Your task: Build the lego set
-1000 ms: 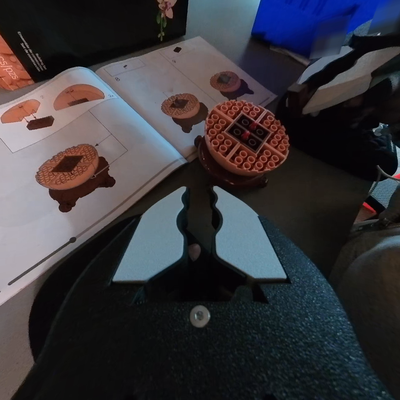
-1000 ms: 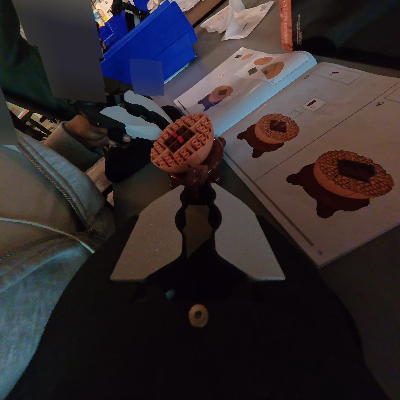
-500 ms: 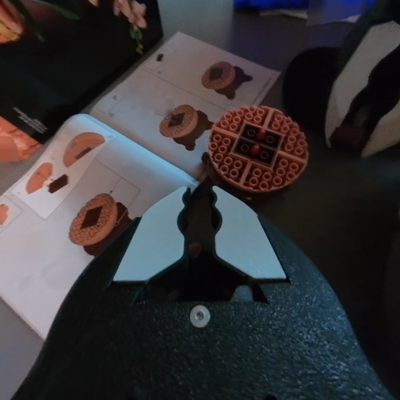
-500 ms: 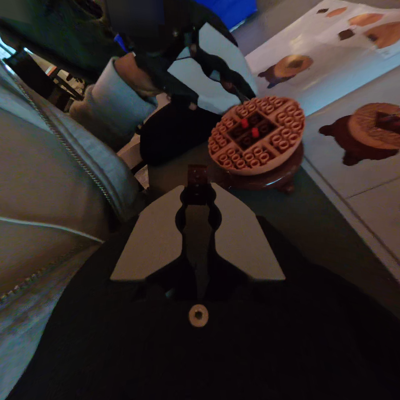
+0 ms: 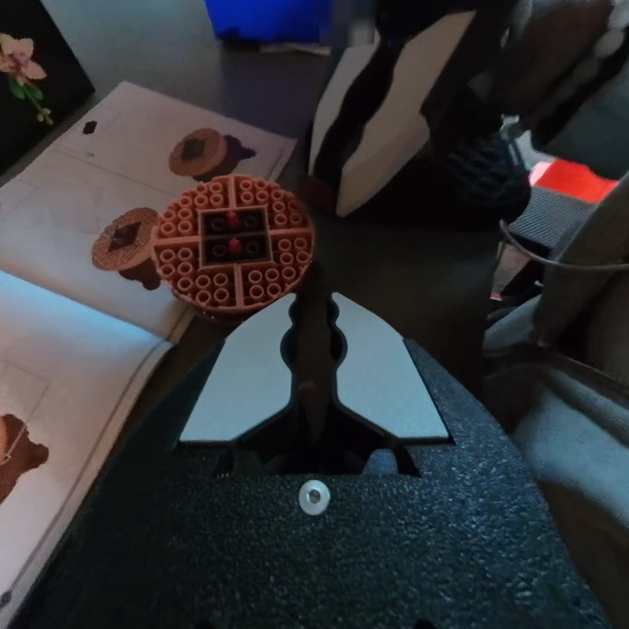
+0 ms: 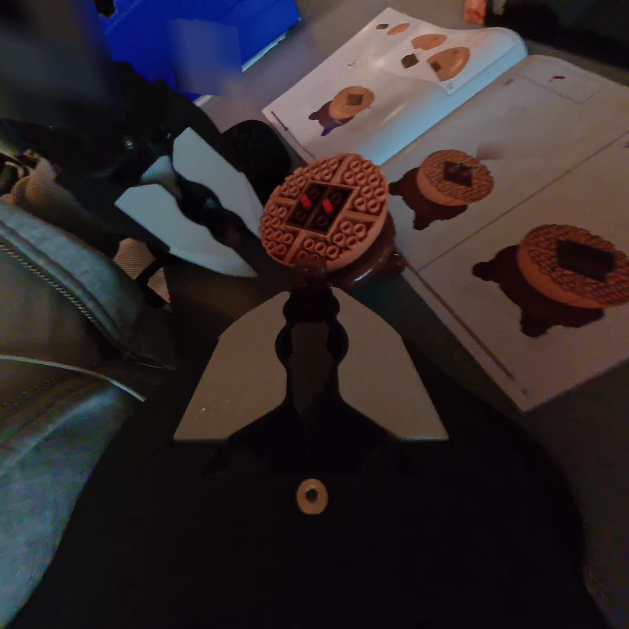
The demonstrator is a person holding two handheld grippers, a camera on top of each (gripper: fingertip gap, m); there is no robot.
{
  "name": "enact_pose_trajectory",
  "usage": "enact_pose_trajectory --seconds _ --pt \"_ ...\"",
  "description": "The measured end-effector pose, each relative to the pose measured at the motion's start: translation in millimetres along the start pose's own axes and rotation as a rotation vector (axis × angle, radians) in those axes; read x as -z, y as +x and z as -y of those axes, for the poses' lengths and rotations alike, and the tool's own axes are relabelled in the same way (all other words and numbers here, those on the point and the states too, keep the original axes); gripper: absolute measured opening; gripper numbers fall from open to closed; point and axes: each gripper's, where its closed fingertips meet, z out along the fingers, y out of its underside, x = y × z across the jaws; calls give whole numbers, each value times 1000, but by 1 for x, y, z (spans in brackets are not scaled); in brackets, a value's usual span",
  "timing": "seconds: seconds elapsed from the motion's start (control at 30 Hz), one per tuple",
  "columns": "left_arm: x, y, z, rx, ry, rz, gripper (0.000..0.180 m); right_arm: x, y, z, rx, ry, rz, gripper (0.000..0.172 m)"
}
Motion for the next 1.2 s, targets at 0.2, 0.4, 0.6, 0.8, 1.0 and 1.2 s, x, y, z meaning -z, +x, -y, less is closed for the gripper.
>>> enact_pose_trajectory --seconds 0.2,0.4,0.6,0.8,1.0,1.2 --pt "33 -32 -2 -117 -120 103 14 11 -6 4 -15 36 10 15" --pt "19 -81 30 -207 49 -39 20 -12 -51 2 -26 52 182 15" --pt "38 -34 58 160 220 -870 56 17 -111 54 -57 482 613 15" --pt "49 -37 66 225 346 -902 96 28 -114 82 52 766 573 15" --pt "54 -24 67 319 398 -926 105 27 -113 90 57 829 570 15" --pt "60 -9 72 376 460 -883 102 31 -102 94 114 818 533 15"
